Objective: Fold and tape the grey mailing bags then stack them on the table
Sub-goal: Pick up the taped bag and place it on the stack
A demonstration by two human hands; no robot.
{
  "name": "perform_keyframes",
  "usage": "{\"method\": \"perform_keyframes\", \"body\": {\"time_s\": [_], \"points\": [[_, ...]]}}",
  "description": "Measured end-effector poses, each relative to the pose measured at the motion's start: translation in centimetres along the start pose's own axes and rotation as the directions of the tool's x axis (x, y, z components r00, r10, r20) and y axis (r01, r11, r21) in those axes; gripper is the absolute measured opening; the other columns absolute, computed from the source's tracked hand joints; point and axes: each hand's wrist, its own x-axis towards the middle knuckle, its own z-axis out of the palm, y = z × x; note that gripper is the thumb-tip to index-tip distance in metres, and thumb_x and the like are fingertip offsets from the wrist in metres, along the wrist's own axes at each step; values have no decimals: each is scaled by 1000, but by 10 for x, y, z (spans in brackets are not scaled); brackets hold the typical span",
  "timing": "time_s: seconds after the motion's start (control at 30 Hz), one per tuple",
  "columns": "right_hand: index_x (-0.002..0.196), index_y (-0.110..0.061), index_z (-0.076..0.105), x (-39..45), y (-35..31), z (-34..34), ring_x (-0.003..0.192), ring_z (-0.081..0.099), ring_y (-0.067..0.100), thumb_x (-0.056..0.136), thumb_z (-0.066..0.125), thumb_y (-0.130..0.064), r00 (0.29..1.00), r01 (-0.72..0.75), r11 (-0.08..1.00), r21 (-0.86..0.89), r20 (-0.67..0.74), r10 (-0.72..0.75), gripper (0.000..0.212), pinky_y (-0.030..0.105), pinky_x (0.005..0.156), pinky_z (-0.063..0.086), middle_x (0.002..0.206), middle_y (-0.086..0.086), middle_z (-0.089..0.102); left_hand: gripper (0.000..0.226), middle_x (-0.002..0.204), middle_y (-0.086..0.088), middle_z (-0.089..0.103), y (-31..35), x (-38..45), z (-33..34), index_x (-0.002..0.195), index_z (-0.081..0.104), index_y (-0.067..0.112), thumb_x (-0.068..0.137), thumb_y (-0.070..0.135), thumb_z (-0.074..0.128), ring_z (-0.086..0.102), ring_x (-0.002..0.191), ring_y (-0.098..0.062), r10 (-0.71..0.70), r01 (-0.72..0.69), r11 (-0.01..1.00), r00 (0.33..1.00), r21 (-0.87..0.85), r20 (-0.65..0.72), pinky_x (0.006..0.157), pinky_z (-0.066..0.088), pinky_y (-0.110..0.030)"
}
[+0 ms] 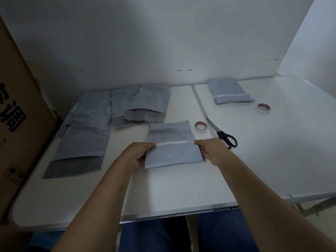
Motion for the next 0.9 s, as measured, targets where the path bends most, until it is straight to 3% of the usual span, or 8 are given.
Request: {"method": "perform_keyframes", "body": {"time_s": [0.07, 0.13, 0.3, 0.4, 0.53, 0.57, 0.73, 0.9], "points": [[110, 12, 63, -1, -2, -1, 71, 65, 21, 85, 66, 3, 1000, 1, 999, 33, 29, -2, 27, 29, 70, 57, 92, 18, 69, 11, 86, -12, 65, 0, 0, -1, 89, 61, 4, 89, 13, 67, 61, 74, -23, 2, -2, 1000, 1000, -5, 0, 65, 53, -33], [108, 9, 63, -4, -4, -2, 73, 67, 21, 86, 66, 3, 998, -18, 999, 39, 60, 15, 23, 27, 63, 58, 88, 15, 70, 12, 87, -12, 65, 0, 0, -1, 91, 61, 4, 89, 14, 67, 61, 75, -23, 0, 0, 1000, 1000, -14, 1, 66, 53, -33], [107, 5, 64, 0, -4, -4, 79, 66, 20, 84, 69, 0, 999, -9, 1000, -1, 41, 9, 24, 24, 63, 57, 101, 16, 70, 17, 92, -14, 66, 1, -3, -2, 98, 61, 3, 87, 15, 69, 62, 79, -25, -20, 20, 999, 1000, -31, 14, 72, 54, -37], [108, 8, 64, 3, -4, -2, 79, 66, 24, 82, 71, -1, 1000, 9, 1000, 5, 10, -9, 28, 32, 72, 56, 100, 19, 71, 17, 88, -13, 65, 5, -7, -2, 97, 61, 3, 86, 14, 69, 61, 77, -24, -44, 47, 996, 998, -72, 40, 66, 55, -36], [89, 2, 62, -5, -15, -3, 67, 63, 16, 88, 62, 3, 999, -39, 978, 206, 34, 33, 1, 27, 61, 58, 60, 7, 69, 13, 79, -8, 64, 20, -14, 3, 93, 63, 4, 85, 13, 69, 59, 71, -19, -10, 21, 983, 998, -181, 59, 53, 54, -24], [83, 0, 60, -7, -20, -3, 63, 62, 16, 90, 59, 4, 999, -48, 963, 264, 36, 40, 7, 25, 58, 58, 51, 5, 66, 10, 77, -7, 63, 25, -16, 6, 90, 63, 5, 85, 12, 68, 58, 68, -17, 9, 2, 981, 999, -196, 54, 49, 52, -21], [101, -2, 60, -17, -46, -7, 50, 65, 15, 91, 54, 3, 996, -30, 883, 468, 84, -10, 13, 20, 42, 52, 54, 8, 67, 8, 75, -6, 59, 51, -24, 20, 83, 61, 6, 86, 10, 67, 56, 66, -13, 76, -58, 961, 995, -270, 57, 47, 51, -18], [77, -2, 62, -29, -78, -18, 57, 63, 15, 90, 57, 0, 989, 35, 827, 561, 102, -111, 14, 19, 47, 54, 53, 6, 66, 12, 66, -6, 62, 80, -27, 42, 79, 61, 4, 89, 10, 64, 59, 63, -14, 118, -89, 954, 989, -287, 87, 49, 54, -20]]}}
